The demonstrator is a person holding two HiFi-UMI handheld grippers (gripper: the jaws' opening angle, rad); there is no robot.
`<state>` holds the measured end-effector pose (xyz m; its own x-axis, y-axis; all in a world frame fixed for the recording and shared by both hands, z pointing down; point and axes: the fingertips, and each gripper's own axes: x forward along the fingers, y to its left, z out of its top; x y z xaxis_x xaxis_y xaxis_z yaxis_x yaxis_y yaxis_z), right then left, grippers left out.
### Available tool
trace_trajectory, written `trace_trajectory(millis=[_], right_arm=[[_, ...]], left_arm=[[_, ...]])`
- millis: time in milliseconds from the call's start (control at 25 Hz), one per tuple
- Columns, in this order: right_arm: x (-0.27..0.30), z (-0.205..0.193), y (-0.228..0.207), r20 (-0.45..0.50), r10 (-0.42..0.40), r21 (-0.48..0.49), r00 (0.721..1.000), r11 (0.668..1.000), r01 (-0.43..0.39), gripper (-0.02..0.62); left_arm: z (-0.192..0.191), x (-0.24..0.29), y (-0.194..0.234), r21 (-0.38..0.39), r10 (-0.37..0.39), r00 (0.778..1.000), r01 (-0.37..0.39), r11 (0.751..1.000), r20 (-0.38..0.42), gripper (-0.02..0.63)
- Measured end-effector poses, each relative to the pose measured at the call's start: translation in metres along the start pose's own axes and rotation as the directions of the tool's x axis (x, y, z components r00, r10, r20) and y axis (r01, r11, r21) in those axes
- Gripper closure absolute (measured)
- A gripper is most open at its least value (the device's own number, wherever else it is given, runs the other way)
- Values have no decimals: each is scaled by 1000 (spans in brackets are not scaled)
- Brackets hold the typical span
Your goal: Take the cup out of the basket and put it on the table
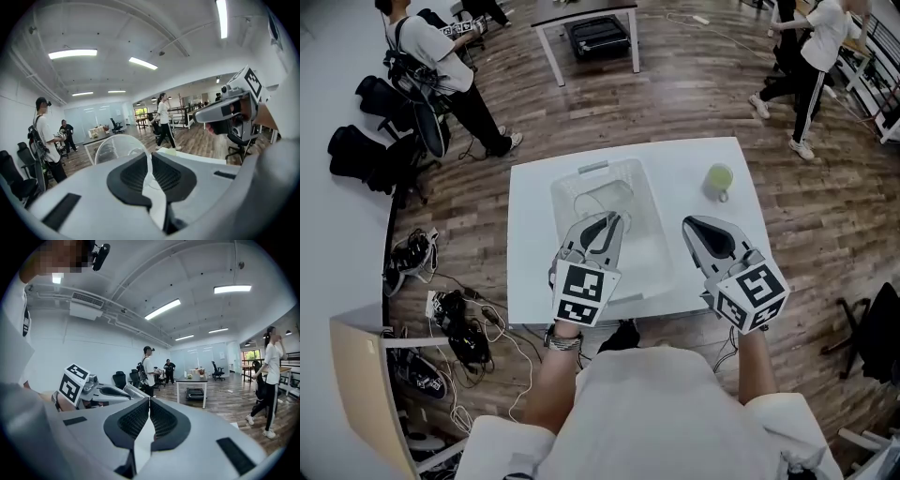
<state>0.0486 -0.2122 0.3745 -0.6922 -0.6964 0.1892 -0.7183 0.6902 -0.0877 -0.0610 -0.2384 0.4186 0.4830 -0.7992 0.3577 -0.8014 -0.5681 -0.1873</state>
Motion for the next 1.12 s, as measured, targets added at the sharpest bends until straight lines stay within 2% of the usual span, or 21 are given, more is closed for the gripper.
trace_trajectory(millis=[240, 440, 640, 920, 1120], right_arm=[[-8, 10, 6, 24, 20, -19, 1000, 1000, -19, 577], [-13, 24, 13, 55, 41, -39, 998, 998, -39, 577], [-22, 45, 20, 102, 54, -67, 993, 997, -48, 577], [-36, 70, 24, 163, 40, -99, 986, 995, -24, 578], [-38, 78, 32, 160, 36, -141, 986, 990, -13, 578]], left_arm=[[26, -28, -8, -4, 17, 990, -17, 1000, 142, 577], [50, -53, -17, 2, 8, 975, -9, 1000, 223, 577], [81, -79, -17, -10, 40, 933, -39, 999, 357, 577], [108, -111, -19, -30, 70, 899, -63, 998, 433, 577], [109, -126, -18, -26, 81, 892, -77, 997, 444, 577]])
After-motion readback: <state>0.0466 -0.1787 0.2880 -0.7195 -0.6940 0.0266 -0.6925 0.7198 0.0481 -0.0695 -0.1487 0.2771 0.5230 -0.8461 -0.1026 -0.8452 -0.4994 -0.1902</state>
